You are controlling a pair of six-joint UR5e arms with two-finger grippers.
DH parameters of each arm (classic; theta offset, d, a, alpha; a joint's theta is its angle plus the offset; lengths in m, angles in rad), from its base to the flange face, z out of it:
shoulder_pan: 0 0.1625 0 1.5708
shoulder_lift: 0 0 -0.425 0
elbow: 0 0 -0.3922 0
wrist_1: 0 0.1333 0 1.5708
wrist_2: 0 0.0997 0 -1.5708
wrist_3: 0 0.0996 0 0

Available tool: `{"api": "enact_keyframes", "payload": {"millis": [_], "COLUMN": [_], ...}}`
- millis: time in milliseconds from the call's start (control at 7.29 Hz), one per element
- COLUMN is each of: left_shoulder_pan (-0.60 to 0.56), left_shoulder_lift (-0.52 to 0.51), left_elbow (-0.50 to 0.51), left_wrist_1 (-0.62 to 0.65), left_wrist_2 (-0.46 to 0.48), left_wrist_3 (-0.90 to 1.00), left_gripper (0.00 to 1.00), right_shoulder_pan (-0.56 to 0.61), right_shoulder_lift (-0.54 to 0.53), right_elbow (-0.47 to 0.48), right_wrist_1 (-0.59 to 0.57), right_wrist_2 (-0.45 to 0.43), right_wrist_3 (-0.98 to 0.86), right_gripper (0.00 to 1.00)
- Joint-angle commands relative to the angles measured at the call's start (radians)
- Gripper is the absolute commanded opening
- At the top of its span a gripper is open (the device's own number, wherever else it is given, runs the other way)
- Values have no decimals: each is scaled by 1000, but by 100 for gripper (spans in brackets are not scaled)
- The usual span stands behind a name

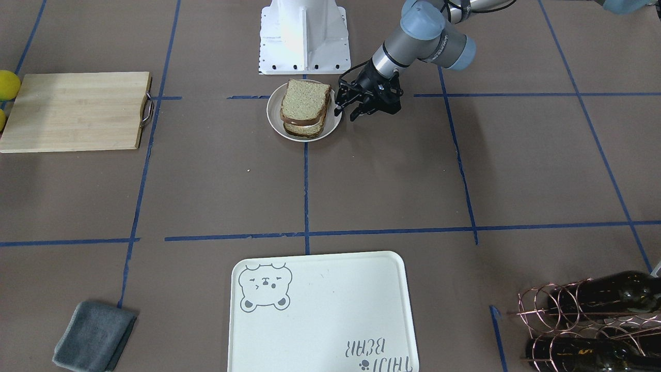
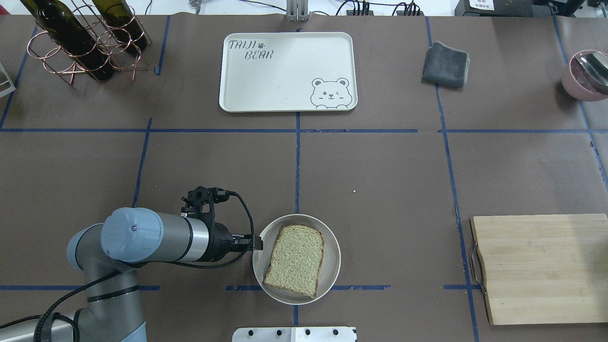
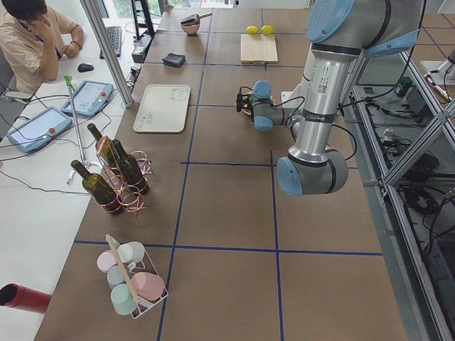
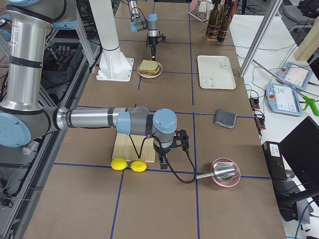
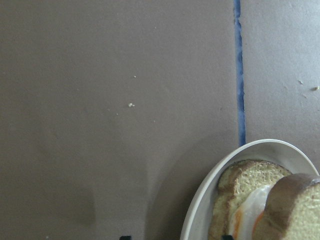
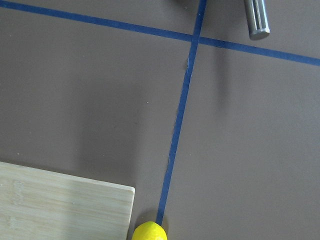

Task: Make sandwich and place on tray
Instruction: 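Move the left gripper toward the plate holding the sandwich, then grip the plate rim with the left gripper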

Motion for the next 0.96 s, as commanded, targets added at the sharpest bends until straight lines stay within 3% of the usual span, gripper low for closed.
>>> {"api": "enact_keyframes", "payload": {"millis": [0, 137, 412, 824], "left_shoulder_pan": [16, 21, 21, 21], "left_shoulder_lift": [-9, -10, -12, -20], "left_elbow": [13, 13, 13, 11], "left_wrist_1": [-1, -1, -1, -1], "left_wrist_2": [-1, -1, -1, -4], "left_wrist_3": [0, 0, 0, 1], "left_gripper": [46, 39, 0, 0], "right_shoulder_pan": [0, 0, 0, 0], "right_shoulder_lift": [1, 1, 1, 3], "right_elbow": [0, 0, 0, -2], "right_wrist_1": [0, 0, 0, 0], "right_wrist_2": [0, 0, 0, 0], "right_wrist_3": [0, 0, 0, 2], "right_gripper": [100, 100, 100, 100]}}
